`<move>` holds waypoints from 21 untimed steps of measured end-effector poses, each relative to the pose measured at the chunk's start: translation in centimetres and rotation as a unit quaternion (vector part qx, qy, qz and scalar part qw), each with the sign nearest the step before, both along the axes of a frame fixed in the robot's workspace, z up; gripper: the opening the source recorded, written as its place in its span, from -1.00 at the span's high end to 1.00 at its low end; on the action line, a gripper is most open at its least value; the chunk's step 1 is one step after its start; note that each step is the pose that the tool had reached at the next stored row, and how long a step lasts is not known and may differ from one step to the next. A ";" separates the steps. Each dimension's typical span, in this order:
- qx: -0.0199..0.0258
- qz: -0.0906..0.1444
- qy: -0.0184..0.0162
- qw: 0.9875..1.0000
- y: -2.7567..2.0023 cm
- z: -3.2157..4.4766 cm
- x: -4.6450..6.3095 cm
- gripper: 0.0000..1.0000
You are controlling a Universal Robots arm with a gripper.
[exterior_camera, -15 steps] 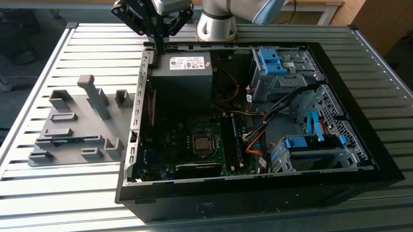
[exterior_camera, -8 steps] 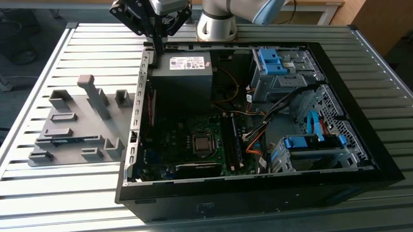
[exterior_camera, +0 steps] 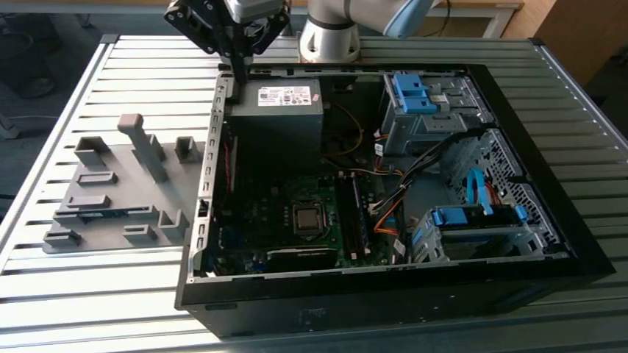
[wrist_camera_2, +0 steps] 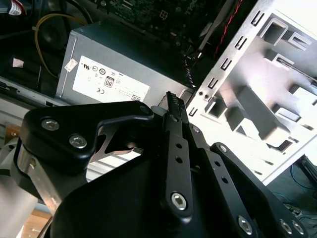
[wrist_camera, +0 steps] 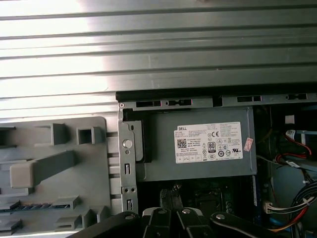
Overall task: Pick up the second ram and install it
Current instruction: 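Reach for the second ram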
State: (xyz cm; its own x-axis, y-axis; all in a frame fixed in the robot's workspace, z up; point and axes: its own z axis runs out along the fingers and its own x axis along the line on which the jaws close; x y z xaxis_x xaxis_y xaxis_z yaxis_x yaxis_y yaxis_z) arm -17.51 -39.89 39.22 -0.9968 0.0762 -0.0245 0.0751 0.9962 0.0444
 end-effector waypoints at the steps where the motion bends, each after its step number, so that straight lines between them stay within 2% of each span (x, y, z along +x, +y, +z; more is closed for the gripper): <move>1: 0.000 0.000 0.000 1.000 0.00 0.00 0.0 0.79; 21: 0.000 0.000 0.000 1.000 0.00 0.00 -0.6 0.79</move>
